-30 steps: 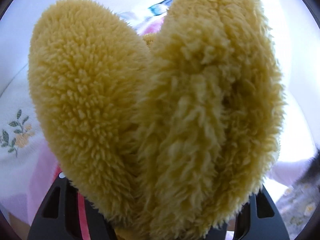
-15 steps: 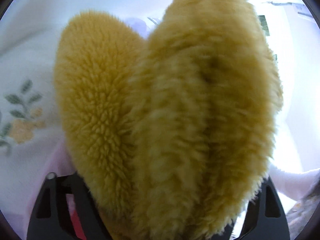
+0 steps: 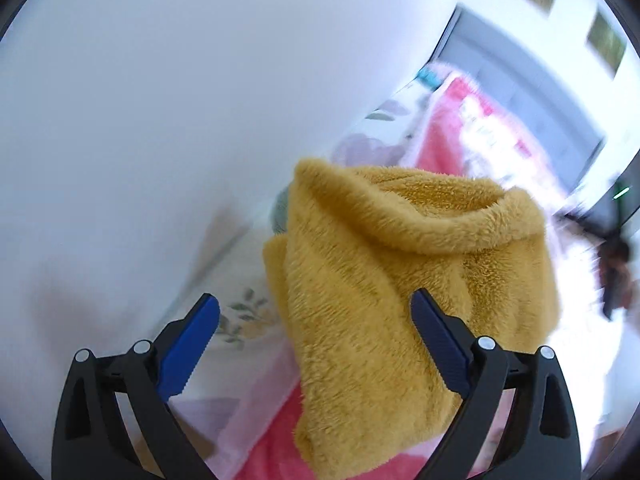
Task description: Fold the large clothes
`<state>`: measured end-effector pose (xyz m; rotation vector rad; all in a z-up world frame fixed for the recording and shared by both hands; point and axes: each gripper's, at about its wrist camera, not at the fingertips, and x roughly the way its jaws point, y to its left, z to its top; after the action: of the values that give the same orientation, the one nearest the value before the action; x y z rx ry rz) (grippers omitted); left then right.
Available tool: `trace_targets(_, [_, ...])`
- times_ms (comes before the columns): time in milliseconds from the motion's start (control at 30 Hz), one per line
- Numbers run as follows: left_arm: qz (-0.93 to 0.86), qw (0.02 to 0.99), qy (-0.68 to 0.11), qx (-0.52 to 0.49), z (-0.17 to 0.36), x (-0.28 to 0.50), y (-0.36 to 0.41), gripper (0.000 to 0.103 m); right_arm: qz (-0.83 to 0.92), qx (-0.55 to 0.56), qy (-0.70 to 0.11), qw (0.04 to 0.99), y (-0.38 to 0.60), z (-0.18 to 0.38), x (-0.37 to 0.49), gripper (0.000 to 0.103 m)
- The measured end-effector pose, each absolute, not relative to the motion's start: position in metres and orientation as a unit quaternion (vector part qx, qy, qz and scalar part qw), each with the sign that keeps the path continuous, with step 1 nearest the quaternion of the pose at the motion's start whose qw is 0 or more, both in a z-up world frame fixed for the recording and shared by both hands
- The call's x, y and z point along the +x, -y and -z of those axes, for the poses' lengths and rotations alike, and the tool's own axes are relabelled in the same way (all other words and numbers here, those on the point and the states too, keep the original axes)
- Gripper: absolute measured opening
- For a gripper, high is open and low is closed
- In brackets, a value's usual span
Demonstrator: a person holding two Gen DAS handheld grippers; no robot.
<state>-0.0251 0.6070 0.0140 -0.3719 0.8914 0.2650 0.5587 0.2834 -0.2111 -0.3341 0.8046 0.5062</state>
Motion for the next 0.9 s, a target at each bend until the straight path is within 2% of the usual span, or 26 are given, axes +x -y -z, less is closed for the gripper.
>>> trace_targets(67, [-0.123,0.889,-0.409,-0.167,-0.044,-0.030,-0.593,0.095,-0.277,-0.134,-0.334,0.891,-0.279,0.183,0.556,0.095])
trace_targets(133, [-0.113,0.894,-0.396,-0.179,-0.059,-0.005,-0.600,0.095,-0.322,-0.130,-0.300,0.888,-0.294,0.189,0.560,0.095])
trace_targets(200, [-0.103,0.890,-0.401,-0.188,-0.067,0.000,-0.571,0.095,-0.343,-0.169,-0.283,0.879,-0.313,0.195,0.549,0.093])
trace_targets(233, [-0.105,0.890,-0.405,-0.183,-0.072,-0.005,-0.557,0.095,-0.346,-0.185,-0.275,0.878,-0.311,0.176,0.541,0.090])
trace_targets(300, [-0.106,0.890,-0.413,-0.162,-0.050,0.049,-0.514,0.095,-0.361,-0.194,-0.275,0.870,-0.319,0.177,0.529,0.070])
trace_targets(367, [-0.114,0.886,-0.424,-0.147,-0.025,0.077,-0.498,0.095,-0.383,-0.177,-0.305,0.853,-0.331,0.182,0.537,0.058])
trace_targets(400, [-0.121,0.884,-0.428,-0.144,0.003,0.093,-0.499,0.095,-0.384,-0.180,-0.317,0.848,-0.332,0.182,0.539,0.047])
trace_targets(433, [-0.128,0.878,-0.440,-0.138,0.025,0.096,-0.502,0.095,-0.379,-0.193,-0.334,0.841,-0.334,0.183,0.539,0.042])
trace_targets(500, [-0.140,0.865,-0.463,-0.133,0.064,0.132,-0.508,0.095,-0.362,-0.214,-0.368,0.830,-0.336,0.198,0.542,0.021])
trace_targets(567, [-0.144,0.858,-0.468,-0.158,0.083,0.147,-0.519,0.096,-0.325,-0.230,-0.412,0.820,-0.331,0.226,0.562,0.012])
trace_targets(733, [-0.135,0.843,-0.472,-0.220,0.116,0.145,-0.553,0.097,-0.307,-0.251,-0.418,0.817,-0.325,0.253,0.585,0.012])
trace_targets(867, [-0.120,0.837,-0.468,-0.256,0.168,0.183,-0.565,0.097,-0.293,-0.242,-0.443,0.812,-0.323,0.272,0.606,0.014])
trace_targets(900, [-0.117,0.836,-0.467,-0.264,0.195,0.222,-0.560,0.097,-0.290,-0.229,-0.450,0.813,-0.321,0.274,0.611,0.014])
